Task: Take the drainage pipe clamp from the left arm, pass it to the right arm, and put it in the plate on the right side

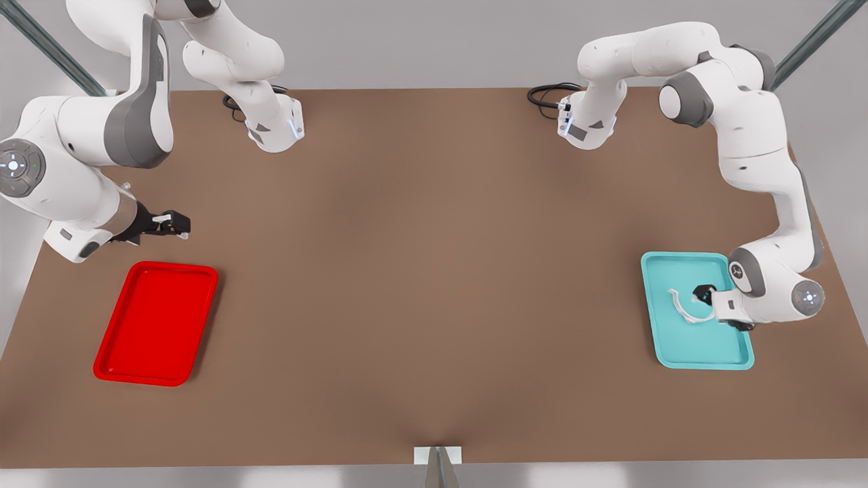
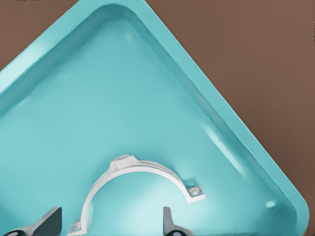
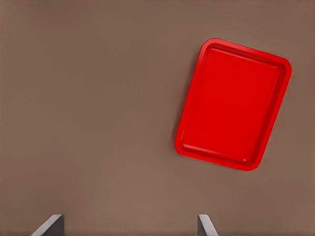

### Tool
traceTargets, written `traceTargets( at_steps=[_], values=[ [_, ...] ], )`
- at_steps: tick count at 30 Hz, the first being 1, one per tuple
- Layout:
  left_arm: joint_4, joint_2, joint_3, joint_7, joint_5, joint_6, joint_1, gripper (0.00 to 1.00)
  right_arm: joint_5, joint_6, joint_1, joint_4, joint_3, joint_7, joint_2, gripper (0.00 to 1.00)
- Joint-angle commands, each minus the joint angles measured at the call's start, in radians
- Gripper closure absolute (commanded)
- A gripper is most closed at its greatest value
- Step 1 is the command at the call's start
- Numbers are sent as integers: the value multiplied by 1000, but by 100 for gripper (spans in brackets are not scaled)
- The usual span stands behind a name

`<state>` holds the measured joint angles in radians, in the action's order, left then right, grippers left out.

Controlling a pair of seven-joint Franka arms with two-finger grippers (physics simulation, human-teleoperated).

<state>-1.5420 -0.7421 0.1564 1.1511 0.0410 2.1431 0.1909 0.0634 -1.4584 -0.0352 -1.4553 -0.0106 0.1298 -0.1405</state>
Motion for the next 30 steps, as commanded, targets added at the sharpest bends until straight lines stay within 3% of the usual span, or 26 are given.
traceTargets(
  at_steps=[1,16,17,18,19,21,30],
  values=[
    [-10,-2,0,812,-13,143,-1,0,-1,-5,0,0,0,11,1,0],
    [-10,-69,0,803,3,163,16,0,4,-22,0,-23,0,13,2,0],
    [-9,-69,0,803,3,163,16,5,4,-23,0,-23,0,13,1,0],
    [-9,-69,0,800,3,164,16,30,4,-23,0,-31,0,11,4,0],
    [-9,-69,0,776,3,161,16,48,4,-23,0,-34,0,11,4,0],
    [-7,-69,0,753,3,158,16,61,6,-23,0,-33,0,13,4,0],
    [-6,-69,0,734,3,158,21,62,6,-28,-2,-39,1,13,1,0]
  ],
)
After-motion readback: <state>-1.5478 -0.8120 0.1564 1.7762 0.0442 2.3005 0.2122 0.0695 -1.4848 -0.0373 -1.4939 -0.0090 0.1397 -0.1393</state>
